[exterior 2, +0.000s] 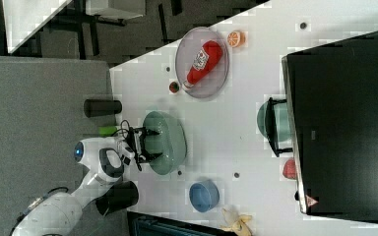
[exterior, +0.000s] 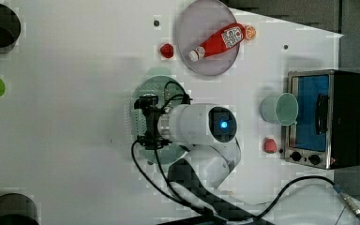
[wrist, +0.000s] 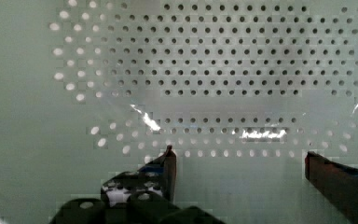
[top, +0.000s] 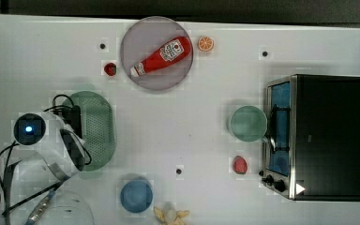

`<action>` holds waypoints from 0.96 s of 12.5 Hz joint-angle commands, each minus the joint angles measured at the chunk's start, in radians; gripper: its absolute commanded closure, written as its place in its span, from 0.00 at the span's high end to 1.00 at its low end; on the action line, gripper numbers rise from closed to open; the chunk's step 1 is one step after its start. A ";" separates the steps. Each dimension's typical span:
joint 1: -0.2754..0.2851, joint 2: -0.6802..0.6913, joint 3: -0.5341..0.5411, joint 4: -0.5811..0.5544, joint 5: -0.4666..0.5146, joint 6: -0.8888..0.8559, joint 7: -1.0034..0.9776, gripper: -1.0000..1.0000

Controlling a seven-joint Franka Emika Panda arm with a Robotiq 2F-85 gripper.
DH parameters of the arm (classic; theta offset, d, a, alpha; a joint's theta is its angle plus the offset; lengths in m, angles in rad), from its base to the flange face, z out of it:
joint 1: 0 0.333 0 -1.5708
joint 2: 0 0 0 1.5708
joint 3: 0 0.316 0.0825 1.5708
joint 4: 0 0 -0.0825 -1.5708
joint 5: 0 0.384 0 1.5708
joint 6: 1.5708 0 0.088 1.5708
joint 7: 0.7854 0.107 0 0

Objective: Drag strainer right to left.

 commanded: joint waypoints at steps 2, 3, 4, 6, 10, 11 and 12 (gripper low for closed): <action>0.050 0.048 -0.010 0.055 0.066 -0.005 0.074 1.00; 0.057 0.055 -0.010 0.066 0.067 -0.004 0.074 1.00; 0.063 0.060 -0.010 0.075 0.075 -0.004 0.087 1.00; 0.081 0.074 -0.010 0.101 0.101 -0.003 0.142 1.00; 0.114 0.098 -0.013 0.143 0.097 -0.014 0.163 1.00; 0.116 0.089 -0.020 0.141 0.079 -0.021 0.143 1.00; 0.116 0.069 -0.027 0.136 0.050 -0.050 0.109 1.00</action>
